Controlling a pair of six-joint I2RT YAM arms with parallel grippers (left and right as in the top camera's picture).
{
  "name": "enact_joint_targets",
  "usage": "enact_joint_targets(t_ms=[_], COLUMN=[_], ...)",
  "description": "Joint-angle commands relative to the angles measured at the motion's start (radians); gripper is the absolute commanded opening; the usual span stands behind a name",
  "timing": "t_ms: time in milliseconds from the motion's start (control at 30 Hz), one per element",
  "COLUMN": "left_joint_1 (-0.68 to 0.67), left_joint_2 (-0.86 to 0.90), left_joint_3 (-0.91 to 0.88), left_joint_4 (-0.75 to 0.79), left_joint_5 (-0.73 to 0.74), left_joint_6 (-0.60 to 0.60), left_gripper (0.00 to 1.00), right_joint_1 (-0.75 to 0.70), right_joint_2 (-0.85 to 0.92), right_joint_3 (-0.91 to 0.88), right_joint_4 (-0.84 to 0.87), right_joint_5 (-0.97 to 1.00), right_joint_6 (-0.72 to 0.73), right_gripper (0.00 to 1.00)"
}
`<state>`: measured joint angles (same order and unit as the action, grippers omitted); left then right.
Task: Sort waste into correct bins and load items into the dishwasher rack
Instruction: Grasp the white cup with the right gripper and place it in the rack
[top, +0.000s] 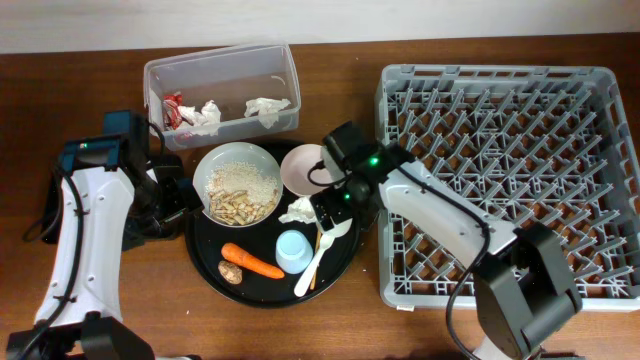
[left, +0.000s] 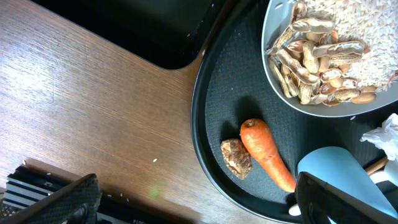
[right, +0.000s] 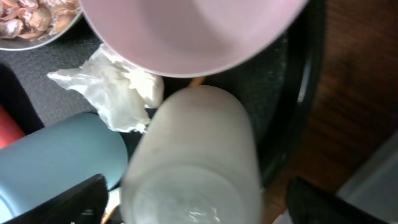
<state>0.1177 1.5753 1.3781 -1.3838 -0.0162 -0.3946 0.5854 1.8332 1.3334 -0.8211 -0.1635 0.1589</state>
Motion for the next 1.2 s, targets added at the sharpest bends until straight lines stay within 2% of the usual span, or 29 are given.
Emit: enact_joint_targets(t_ms=[0, 133, 200, 300, 367, 433, 533, 633, 700, 900, 1033, 1167], left_joint_1=[0.004, 0.004, 0.004, 0.004, 0.004, 0.004, 0.004, 0.004, 0.004, 0.004, 0.004, 0.004], left_joint_2=[-0.005, -0.005, -0.005, -0.005, -0.005, -0.005, -0.005, -0.005, -0.005, -0.005, -0.005, -0.005], left_joint_3=[0.001, 0.001, 0.001, 0.001, 0.001, 0.001, 0.001, 0.001, 0.001, 0.001, 0.001, 0.001], left_joint_4=[0.002, 0.002, 0.002, 0.003, 0.003, 0.002, 0.003, 0.005, 0.005, 0.006, 0.002, 0.002], left_joint_5=[-0.010, -0.010, -0.010, -0.010, -0.010, -0.010, -0.011, -0.010, -0.010, -0.010, -0.010, -0.010], left_joint_6=[-0.016, -0.016, -0.016, -0.016, -0.016, -0.016, -0.016, -0.016, -0.016, -0.016, -0.016, -0.016], left_gripper=[1.00, 1.00, 1.00, 1.00, 1.00, 1.00, 1.00, 1.00, 1.00, 1.00, 1.00, 1.00], right_joint_1=[0.031, 0.029, 0.029, 0.029, 0.027, -0.023, -0.212, -0.510, -0.697, -1.132, -1.288, -1.321], right_joint_2=[0.019, 0.019, 0.017, -0.016, -0.070, -0.156, -0.280, -0.356, -0.360, -0.349, -0.346, -0.346], right_joint_3=[0.014, 0.016, 0.037, 0.148, 0.231, 0.297, 0.299, 0.299, 0.297, 0.291, 0.216, 0.029], right_joint_4=[0.014, -0.008, -0.042, -0.175, -0.231, -0.299, -0.392, -0.494, -0.527, -0.514, -0.460, -0.334], right_joint_5=[-0.002, 0.003, 0.023, 0.154, 0.180, 0.237, 0.247, 0.247, 0.247, 0.248, 0.251, 0.251], right_joint_6=[0.009, 0.015, 0.016, 0.042, 0.042, 0.100, 0.158, 0.132, 0.081, 0.085, 0.134, 0.165], right_gripper=[0.74, 0.59, 0.57, 0.58, 0.58, 0.58, 0.58, 0.58, 0.57, 0.57, 0.57, 0.57])
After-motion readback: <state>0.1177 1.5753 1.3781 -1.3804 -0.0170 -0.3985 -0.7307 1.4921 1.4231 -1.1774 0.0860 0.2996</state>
